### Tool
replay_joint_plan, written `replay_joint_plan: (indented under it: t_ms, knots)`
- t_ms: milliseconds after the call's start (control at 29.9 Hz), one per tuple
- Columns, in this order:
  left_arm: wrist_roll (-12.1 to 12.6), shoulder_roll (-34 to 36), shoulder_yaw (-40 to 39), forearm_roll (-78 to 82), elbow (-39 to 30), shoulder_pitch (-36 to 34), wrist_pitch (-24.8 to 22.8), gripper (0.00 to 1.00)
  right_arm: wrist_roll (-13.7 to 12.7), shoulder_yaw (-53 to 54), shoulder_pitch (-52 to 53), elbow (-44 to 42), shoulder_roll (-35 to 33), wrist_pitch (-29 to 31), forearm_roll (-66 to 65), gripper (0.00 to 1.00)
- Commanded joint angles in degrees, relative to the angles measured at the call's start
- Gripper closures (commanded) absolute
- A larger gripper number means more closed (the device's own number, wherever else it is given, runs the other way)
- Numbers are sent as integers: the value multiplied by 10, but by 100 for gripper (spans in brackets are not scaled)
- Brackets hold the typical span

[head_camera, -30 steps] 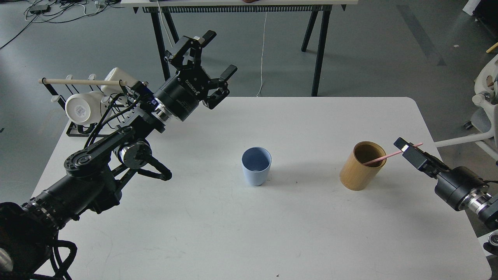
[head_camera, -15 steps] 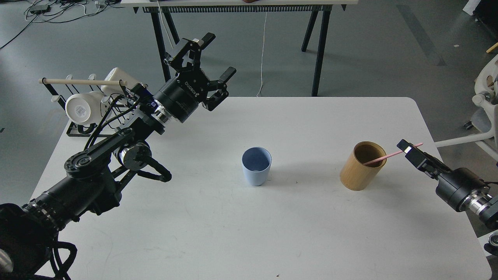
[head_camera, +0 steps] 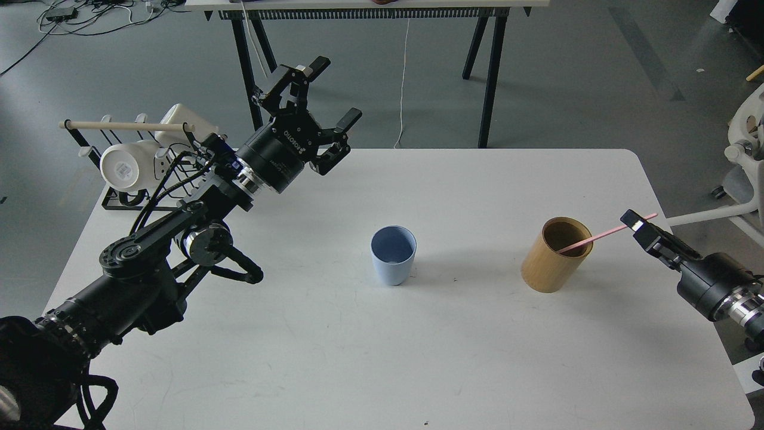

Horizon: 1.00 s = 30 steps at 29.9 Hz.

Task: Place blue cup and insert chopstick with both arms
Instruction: 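Grasp the pink straw with the right gripper and lift it from the tan holder, then move the pink straw with the right gripper over the blue cup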

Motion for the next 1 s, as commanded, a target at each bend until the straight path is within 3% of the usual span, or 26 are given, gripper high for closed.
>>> replay_joint_plan:
  t_ms: [0, 368, 501, 835, 969]
  knots:
    - [0, -1, -1, 0, 0, 0, 0, 4, 0, 24, 0, 27, -50, 0, 2, 99]
    - [0, -20, 2, 1, 6, 0, 0, 3, 0, 95, 6, 193, -228, 0, 5, 100]
    - [0, -20, 2, 1, 7, 0, 0, 3, 0, 109, 19, 194, -233, 0, 5, 100]
    - [0, -15, 3, 1, 35, -1, 0, 3, 0, 92, 85, 147, -40, 0, 10, 100]
    - [0, -17, 3, 0, 56, 2, 0, 3, 0, 27, 122, 110, 28, 0, -8, 100]
